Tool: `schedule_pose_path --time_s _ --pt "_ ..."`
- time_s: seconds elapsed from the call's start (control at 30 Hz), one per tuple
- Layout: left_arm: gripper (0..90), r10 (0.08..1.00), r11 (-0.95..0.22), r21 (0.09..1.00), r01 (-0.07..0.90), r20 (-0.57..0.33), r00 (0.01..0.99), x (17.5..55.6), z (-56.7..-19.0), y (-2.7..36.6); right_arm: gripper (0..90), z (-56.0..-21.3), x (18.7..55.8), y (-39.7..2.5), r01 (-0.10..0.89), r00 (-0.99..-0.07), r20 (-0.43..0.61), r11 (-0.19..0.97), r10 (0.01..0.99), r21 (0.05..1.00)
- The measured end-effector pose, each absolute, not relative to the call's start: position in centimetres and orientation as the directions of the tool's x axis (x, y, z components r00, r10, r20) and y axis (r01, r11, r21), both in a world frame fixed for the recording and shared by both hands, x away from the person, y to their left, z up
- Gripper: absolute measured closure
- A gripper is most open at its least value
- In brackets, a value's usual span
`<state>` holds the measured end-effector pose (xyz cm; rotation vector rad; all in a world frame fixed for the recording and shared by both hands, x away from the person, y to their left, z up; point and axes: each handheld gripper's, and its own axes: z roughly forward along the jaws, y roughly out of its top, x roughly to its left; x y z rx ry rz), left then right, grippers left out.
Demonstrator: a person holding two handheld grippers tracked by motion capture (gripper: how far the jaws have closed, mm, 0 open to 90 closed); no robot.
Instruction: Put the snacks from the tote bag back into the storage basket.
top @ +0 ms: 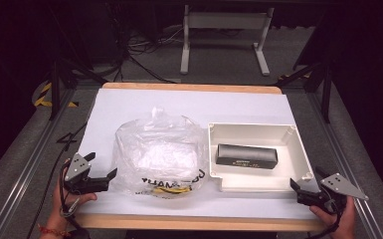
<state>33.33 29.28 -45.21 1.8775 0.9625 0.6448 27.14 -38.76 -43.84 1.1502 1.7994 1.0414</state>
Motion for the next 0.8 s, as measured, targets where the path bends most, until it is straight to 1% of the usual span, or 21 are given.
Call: schedule_pose_path --time_s 0.2,0.8 --pt "5.4 0.833 -0.281 0.894 0.350 0.045 0.552 33.26 -45.11 29.44 4.3 -43.82 27.15 -38.50 0.322 -0.332 -0.162 0.273 0.929 0.906" --pt "4.8 0.839 -0.272 0.894 0.355 0.039 0.543 33.68 -45.04 29.48 3.9 -43.99 27.33 -38.56 0.339 -0.326 -0.166 0.279 0.931 0.899"
